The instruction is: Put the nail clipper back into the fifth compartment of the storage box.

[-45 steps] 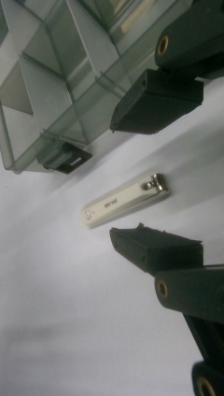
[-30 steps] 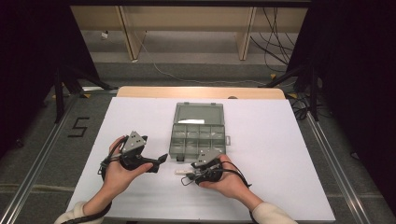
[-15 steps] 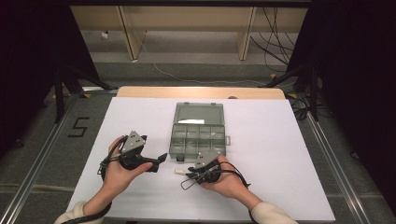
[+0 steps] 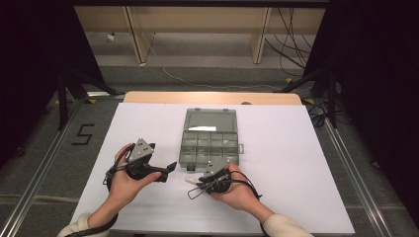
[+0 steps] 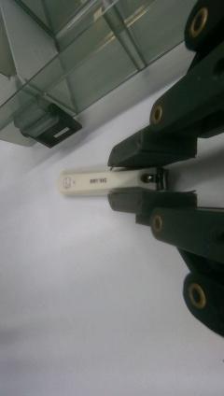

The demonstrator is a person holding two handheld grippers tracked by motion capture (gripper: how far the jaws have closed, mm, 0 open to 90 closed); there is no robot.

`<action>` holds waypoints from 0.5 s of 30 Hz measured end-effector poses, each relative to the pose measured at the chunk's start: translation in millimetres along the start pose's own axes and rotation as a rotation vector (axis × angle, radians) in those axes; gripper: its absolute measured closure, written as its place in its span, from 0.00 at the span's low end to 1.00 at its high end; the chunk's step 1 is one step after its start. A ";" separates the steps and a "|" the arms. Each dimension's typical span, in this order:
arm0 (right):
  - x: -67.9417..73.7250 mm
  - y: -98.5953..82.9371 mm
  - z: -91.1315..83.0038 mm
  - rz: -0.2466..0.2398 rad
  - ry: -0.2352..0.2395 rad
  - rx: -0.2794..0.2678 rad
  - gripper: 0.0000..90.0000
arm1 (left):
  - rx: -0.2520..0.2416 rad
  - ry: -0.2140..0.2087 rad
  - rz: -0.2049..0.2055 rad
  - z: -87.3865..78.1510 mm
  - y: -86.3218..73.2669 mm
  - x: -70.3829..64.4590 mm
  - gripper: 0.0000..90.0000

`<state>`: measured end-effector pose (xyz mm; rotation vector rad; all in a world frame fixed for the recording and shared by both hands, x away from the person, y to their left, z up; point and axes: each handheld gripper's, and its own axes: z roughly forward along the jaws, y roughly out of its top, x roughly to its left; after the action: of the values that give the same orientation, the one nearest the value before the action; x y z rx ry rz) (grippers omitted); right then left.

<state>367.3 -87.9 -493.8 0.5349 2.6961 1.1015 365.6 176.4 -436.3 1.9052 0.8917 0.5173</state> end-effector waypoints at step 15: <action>-0.2 6.6 -8.3 0.058 -0.004 -0.030 0.87 | -0.004 0.001 0.002 -0.4 0.3 -1.0 0.01</action>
<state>366.7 -88.9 -483.2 0.6130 2.6720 1.1532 364.8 175.7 -435.8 1.9029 0.8891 0.5211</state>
